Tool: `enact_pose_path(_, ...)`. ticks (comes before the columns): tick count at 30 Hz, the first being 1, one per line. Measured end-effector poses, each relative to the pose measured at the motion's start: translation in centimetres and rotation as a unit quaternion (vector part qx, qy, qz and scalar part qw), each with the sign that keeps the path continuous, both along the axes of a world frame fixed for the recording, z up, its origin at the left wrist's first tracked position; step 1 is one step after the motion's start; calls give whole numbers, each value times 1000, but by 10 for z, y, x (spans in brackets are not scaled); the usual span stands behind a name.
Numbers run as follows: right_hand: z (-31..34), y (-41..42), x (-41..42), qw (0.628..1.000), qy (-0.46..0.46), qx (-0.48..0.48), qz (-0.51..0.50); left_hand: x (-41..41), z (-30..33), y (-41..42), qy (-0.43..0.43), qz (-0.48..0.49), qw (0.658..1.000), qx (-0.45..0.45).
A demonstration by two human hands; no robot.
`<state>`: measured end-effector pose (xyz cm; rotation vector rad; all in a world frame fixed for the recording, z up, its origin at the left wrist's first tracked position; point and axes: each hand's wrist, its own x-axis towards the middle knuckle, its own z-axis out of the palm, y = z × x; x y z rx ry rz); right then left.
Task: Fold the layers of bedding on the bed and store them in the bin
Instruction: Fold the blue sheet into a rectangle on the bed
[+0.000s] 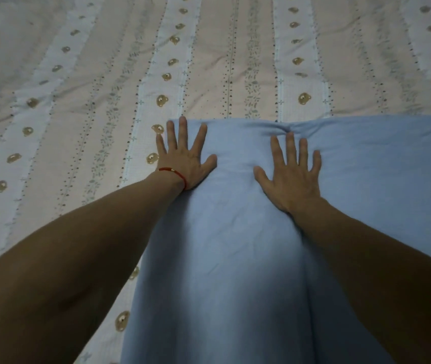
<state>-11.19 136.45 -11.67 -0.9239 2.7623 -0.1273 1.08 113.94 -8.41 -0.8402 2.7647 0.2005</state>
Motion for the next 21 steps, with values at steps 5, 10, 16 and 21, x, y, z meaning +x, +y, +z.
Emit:
enact_pose_path(5, 32, 6, -10, 991, -125, 46, 17, 75, 27, 73, 84, 131, 986, 61)
enact_pose_path(10, 38, 53, 64, 995, -89, 36, 30, 157, 47, 107, 169, 230, 946, 156)
enact_pose_path(16, 46, 158, 210, 996, -59, -54, 28, 193, 77, 93, 125, 363, 841, 381)
enact_pose_path(21, 53, 197, 241, 989, -145, -40, -2, 187, 121, 100, 73, 247, 827, 500)
